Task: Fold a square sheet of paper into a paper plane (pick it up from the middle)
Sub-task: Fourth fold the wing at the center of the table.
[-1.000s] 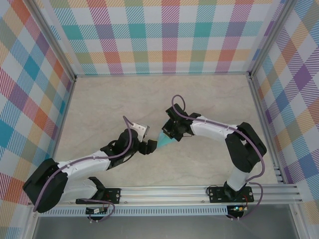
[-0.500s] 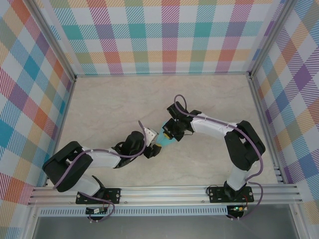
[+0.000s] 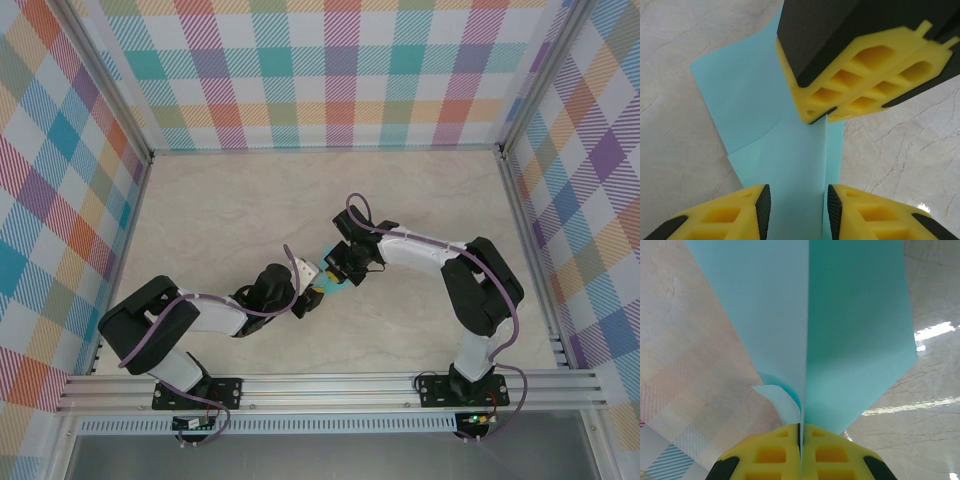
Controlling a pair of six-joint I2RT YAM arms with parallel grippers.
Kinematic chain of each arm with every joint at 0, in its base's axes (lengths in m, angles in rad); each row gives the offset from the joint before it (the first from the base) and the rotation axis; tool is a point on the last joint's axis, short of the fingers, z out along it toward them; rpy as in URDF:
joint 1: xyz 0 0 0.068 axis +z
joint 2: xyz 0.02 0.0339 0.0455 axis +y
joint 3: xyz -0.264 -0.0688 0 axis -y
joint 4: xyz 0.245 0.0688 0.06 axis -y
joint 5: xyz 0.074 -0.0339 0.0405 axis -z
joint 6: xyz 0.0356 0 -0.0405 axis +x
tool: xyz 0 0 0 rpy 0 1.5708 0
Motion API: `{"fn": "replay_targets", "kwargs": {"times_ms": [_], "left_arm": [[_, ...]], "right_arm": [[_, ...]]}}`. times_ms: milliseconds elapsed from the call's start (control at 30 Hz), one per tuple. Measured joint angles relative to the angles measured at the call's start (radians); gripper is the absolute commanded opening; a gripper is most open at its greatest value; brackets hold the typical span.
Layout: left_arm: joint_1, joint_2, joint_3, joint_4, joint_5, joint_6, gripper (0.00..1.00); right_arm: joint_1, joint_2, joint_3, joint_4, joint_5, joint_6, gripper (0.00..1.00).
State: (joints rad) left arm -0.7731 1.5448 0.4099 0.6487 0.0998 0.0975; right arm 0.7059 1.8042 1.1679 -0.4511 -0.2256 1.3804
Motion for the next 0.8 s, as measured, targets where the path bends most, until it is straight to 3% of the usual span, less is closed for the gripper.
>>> {"fn": "replay_targets", "kwargs": {"times_ms": [200,333,600,800], "left_arm": [[0.000,0.031,0.002,0.016,0.013,-0.001,0.26],[-0.001,0.036,0.005,0.018,0.013,-0.003,0.20],[-0.002,0.037,0.006,0.040,0.014,-0.024,0.12],[-0.002,0.044,-0.011,0.084,0.015,-0.091,0.11]], "right_arm": [[0.000,0.013,0.012,-0.007,-0.026,-0.001,0.03],[0.000,0.015,0.013,-0.007,-0.029,-0.002,0.09],[-0.012,0.013,0.016,-0.010,-0.037,-0.032,0.49],[-0.055,-0.080,-0.075,0.062,-0.033,-0.122,0.64]]}}
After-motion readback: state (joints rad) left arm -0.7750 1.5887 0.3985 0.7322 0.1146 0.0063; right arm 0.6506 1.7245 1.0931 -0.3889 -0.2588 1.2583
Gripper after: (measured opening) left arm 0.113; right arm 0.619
